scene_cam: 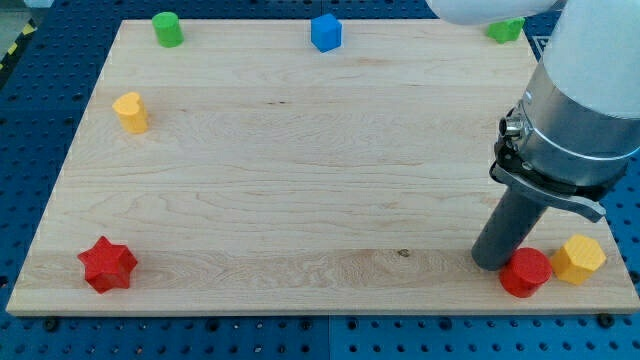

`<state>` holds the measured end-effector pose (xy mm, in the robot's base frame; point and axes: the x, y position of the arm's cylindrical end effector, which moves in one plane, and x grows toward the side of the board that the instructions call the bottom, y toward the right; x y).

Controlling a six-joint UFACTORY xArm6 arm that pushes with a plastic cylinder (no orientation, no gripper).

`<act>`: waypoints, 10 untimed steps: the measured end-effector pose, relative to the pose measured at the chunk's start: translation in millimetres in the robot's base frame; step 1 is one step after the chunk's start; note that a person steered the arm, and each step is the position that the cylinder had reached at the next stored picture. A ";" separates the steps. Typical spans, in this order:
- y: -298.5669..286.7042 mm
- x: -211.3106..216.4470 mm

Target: Move the arm above the blue triangle

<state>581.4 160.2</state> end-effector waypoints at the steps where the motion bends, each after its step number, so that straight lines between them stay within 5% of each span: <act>1: 0.0 20.8; 7: -51.2 -26.6; 10: -57.7 -103.7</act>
<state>477.6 102.5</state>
